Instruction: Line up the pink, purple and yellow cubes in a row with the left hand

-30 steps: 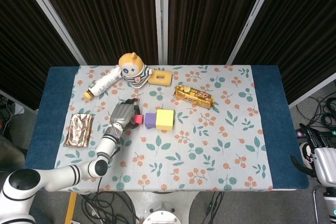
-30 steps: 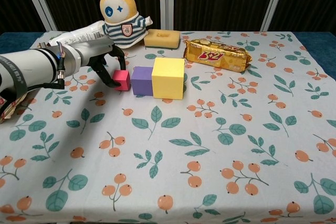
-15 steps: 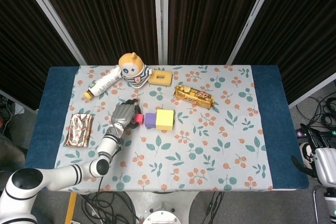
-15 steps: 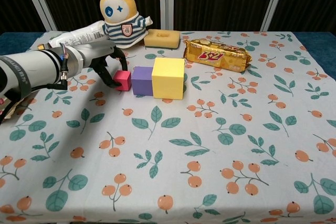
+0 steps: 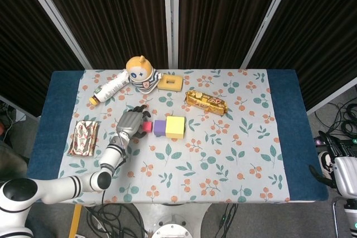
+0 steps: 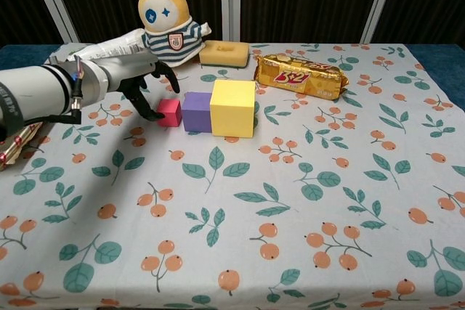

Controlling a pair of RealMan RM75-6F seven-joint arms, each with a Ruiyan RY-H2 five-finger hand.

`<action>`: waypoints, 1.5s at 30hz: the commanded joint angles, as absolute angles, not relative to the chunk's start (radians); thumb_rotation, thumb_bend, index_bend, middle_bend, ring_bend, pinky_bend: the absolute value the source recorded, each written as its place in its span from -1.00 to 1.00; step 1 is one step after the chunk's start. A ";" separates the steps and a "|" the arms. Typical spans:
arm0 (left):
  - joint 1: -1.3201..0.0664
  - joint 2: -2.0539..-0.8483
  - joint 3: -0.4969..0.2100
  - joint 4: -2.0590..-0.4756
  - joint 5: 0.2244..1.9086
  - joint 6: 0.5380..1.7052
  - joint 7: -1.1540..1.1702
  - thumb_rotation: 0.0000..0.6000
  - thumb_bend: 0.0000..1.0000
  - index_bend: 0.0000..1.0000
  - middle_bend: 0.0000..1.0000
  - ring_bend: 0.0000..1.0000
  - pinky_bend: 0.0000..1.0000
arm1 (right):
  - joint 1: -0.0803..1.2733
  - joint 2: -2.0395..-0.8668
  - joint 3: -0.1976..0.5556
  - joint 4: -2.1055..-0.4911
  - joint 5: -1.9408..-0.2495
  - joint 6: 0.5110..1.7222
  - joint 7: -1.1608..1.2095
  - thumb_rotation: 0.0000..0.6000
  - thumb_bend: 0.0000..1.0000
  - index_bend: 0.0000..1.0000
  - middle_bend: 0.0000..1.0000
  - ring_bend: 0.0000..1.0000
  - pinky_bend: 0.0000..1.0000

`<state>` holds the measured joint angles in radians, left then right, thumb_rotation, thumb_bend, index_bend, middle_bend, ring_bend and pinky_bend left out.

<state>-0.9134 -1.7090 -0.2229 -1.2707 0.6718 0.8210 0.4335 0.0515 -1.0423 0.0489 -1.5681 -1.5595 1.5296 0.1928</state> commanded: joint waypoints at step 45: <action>-0.946 -1.851 -0.271 -1.039 0.730 0.822 0.462 1.00 -0.54 -0.48 -0.73 -0.79 -0.59 | 0.047 -1.035 0.050 -1.578 -1.547 1.524 0.180 1.00 -0.65 -0.93 -0.59 -0.75 -0.52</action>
<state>-0.9459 -1.8508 -0.2707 -1.0392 0.7298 0.8215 0.4614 0.0467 -1.0347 0.0501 -1.5782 -1.5474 1.5244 0.1803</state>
